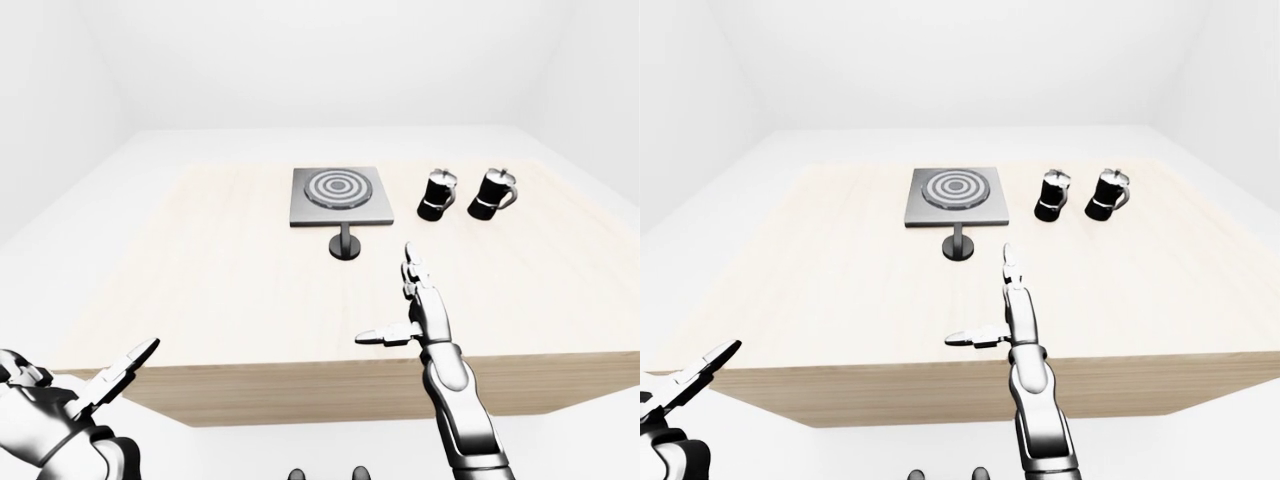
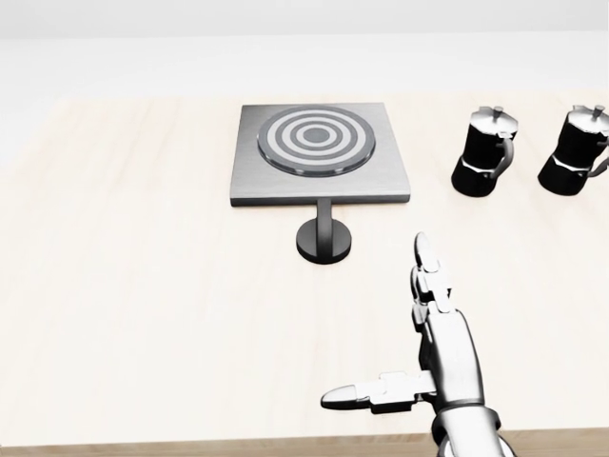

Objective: Turn off the stove.

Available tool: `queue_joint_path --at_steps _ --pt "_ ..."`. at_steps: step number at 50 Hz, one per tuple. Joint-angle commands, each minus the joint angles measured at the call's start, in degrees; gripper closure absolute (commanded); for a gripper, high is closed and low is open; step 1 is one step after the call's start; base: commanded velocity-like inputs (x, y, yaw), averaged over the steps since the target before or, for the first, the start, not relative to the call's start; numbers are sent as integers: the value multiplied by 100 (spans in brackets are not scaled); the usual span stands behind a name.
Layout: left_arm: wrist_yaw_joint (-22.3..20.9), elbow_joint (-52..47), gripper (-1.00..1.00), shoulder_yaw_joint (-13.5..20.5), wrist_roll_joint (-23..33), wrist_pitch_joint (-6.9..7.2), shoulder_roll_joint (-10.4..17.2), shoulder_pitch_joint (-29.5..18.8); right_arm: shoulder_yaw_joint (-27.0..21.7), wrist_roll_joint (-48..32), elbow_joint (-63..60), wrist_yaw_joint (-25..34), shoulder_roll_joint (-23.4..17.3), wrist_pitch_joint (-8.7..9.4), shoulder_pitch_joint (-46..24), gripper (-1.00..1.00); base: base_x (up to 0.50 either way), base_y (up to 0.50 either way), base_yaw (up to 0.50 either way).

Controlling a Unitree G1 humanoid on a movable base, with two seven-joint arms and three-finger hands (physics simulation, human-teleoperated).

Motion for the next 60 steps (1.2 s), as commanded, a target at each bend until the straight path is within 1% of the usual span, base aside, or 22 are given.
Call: queue_joint_path --at_steps 1,9,12,15,23,25,26,37,40,43,44,46,56,58,60 --pt "9 39 -100 -11 -9 0 5 -6 19 -24 -32 1 6 49 -1 -100 16 0 0" --pt "21 72 -100 -24 -4 0 21 -20 34 -52 31 26 -5 -2 -19 -100 19 0 0" --pt "23 140 -100 -29 -3 0 27 -32 37 -64 -3 28 -1 30 -13 -100 27 0 0" --pt "20 -3 -100 -27 -27 0 17 11 32 -76 28 13 1 10 -14 -100 28 0 0" --pt "-10 -5 -100 -10 -37 0 -8 21 12 -99 125 -18 -3 -21 -44 -100 27 0 0" --pt "-12 51 -100 -9 -32 0 -4 2 5 -113 109 -39 3 30 -45 -100 22 0 0" --pt "-8 60 -100 -11 -22 0 -3 1 1 -108 116 -41 3 27 -47 -100 19 0 0" --pt "-10 23 -100 -20 -34 0 -1 19 -14 -112 234 -37 -11 -68 -80 -100 18 0 0" --pt "-24 -12 -100 -12 -42 0 -17 32 14 -133 103 -30 0 22 -38 -100 18 0 0" --pt "-55 -67 -100 2 -91 0 -42 53 5 -119 189 -20 -5 -50 -61 -100 18 0 0" --pt "-64 -119 -100 5 -79 0 -60 71 15 -108 117 -1 0 -11 -40 -100 18 0 0" --pt "-61 -56 -100 2 -46 0 -44 32 17 -104 149 4 -1 -51 -43 -100 18 0 0" --pt "-48 -35 -100 1 -44 0 -36 22 24 -114 129 10 -1 -38 -40 -100 18 0 0" --pt "-45 -2 -100 -7 -32 0 -32 17 30 -115 62 18 1 13 -25 -100 18 2 0" --pt "-42 38 -100 -7 -31 0 -27 10 34 -117 86 17 1 -6 -29 -100 18 3 0"
